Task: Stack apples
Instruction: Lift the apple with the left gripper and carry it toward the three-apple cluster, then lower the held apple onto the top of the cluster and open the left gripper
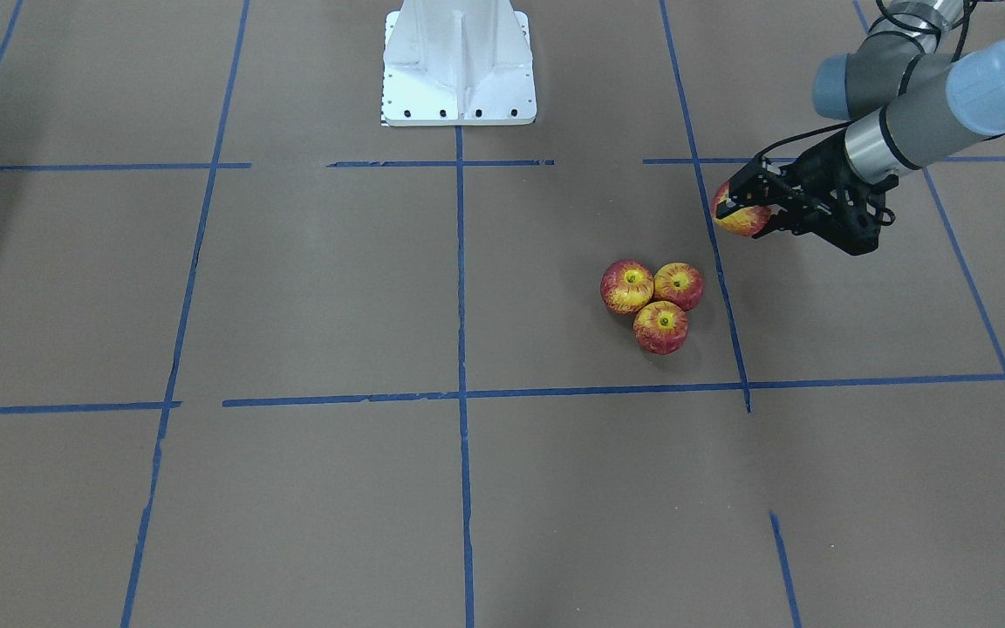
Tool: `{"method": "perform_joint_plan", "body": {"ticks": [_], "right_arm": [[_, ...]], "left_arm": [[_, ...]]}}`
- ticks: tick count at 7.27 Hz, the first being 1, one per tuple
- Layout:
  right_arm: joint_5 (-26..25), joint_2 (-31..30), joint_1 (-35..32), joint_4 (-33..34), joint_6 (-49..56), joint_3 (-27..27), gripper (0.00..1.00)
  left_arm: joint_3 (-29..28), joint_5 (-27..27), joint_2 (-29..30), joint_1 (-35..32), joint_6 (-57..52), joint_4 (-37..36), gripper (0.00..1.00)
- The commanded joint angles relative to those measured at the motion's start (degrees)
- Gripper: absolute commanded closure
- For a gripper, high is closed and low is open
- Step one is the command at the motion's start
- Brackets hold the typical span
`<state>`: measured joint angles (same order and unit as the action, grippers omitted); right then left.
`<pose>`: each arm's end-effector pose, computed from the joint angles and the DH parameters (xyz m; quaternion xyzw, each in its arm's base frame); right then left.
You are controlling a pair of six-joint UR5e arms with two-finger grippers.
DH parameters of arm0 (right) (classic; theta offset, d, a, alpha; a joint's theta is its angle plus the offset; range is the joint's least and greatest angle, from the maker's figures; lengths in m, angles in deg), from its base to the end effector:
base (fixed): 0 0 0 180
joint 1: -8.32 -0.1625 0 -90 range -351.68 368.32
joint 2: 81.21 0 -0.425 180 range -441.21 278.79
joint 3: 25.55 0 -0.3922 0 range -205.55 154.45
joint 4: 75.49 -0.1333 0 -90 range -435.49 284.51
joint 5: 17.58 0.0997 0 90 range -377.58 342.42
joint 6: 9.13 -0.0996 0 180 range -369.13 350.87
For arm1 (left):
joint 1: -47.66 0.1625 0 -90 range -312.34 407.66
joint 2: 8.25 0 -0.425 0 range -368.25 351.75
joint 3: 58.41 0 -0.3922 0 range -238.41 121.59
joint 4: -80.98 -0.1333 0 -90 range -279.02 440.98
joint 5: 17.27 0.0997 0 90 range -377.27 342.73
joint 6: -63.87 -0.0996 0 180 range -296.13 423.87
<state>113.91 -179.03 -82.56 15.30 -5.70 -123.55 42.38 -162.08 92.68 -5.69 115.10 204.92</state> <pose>0.0740 -0.4322 0.6580 0.0083 -0.3541 -0.0189 0.9350 0.2858 -0.4711 0.3847 0.0160 0.5807 0.1135 0.8060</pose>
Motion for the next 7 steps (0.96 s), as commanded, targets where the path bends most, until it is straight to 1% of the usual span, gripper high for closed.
{"method": "perform_joint_plan", "body": {"ticks": [1,2,3,4,5,6,7], "right_arm": [[0.00,0.00,0.00,0.00,-0.09,0.00,0.00],[0.09,0.00,0.00,0.00,0.00,0.00,0.00],[0.00,0.00,0.00,0.00,0.00,0.00,0.00],[0.00,0.00,0.00,0.00,-0.09,0.00,0.00],[0.00,0.00,0.00,0.00,0.00,0.00,0.00],[0.00,0.00,0.00,0.00,0.00,0.00,0.00],[0.00,0.00,0.00,0.00,0.00,0.00,0.00]], "left_arm": [[-2.53,5.54,7.68,0.53,5.90,-0.37,1.00],[-3.14,10.37,9.00,1.58,5.90,-0.37,1.00],[-3.32,15.47,9.36,4.46,5.90,-0.37,1.00],[-3.41,18.22,9.28,6.40,5.99,-0.46,1.00],[-3.41,18.68,8.93,7.29,5.99,-0.38,1.00],[-3.49,21.47,8.58,8.43,5.99,-0.46,1.00],[-3.84,22.45,8.49,8.97,5.90,-0.46,1.00]]}}
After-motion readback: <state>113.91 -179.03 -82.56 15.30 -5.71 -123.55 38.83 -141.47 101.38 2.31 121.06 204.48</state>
